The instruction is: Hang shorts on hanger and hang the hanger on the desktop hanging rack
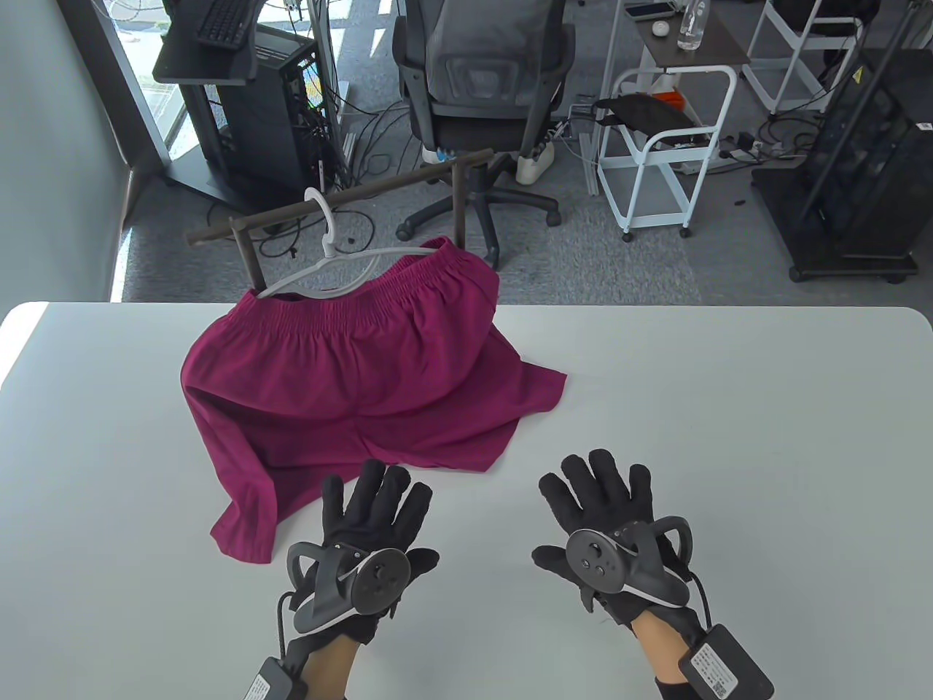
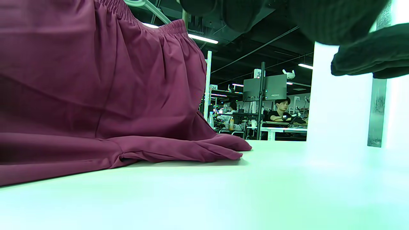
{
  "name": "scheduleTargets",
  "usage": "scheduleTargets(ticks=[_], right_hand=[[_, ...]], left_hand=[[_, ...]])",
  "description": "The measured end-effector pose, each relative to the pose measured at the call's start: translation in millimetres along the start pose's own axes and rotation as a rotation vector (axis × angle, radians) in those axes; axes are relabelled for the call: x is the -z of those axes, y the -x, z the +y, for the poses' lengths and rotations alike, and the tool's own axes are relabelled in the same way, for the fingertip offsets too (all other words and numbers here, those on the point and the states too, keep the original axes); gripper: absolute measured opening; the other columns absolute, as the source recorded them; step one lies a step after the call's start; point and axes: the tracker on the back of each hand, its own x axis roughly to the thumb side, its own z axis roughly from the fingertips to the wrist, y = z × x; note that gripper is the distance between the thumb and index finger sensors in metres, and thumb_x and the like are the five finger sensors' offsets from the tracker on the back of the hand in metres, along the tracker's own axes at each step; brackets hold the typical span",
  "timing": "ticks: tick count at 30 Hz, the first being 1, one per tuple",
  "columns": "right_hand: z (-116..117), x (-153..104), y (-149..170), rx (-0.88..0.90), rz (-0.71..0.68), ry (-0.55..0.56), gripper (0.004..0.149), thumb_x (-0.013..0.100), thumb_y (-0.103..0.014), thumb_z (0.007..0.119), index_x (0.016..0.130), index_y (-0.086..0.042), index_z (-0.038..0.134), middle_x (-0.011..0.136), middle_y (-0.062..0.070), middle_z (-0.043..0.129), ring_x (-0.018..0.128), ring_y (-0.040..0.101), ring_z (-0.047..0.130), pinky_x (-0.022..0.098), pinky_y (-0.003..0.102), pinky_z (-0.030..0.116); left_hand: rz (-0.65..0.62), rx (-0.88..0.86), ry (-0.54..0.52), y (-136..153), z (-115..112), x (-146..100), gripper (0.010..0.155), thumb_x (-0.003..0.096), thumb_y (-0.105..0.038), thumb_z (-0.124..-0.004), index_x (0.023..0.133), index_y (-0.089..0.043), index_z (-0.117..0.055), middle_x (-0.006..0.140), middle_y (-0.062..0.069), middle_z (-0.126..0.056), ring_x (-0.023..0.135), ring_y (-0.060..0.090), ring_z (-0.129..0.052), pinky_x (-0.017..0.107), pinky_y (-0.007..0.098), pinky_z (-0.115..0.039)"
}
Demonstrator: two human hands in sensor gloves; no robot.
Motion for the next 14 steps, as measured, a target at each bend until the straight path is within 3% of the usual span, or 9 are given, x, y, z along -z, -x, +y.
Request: scheduleTargets(ticks=[14], right_hand=[[1.2,0.8,2.0,0.016,0.008,-0.008,0.093,0.035,-0.072,0.074,0.110,-0.027,0.042,0.117,0.012,0.040,0.104,0.047,0.039,0.068,0.080,0.041]], left_hand=[[-0.013,0.005,0.022,-4.0,-1.6,-0.5,0.085,0.0345,-0.064,-0.074,0.109,-0.032,-0.048,0.118,0.003,-0.031,0.114,0.034,-0.027,0.073,0.069,-0.016]])
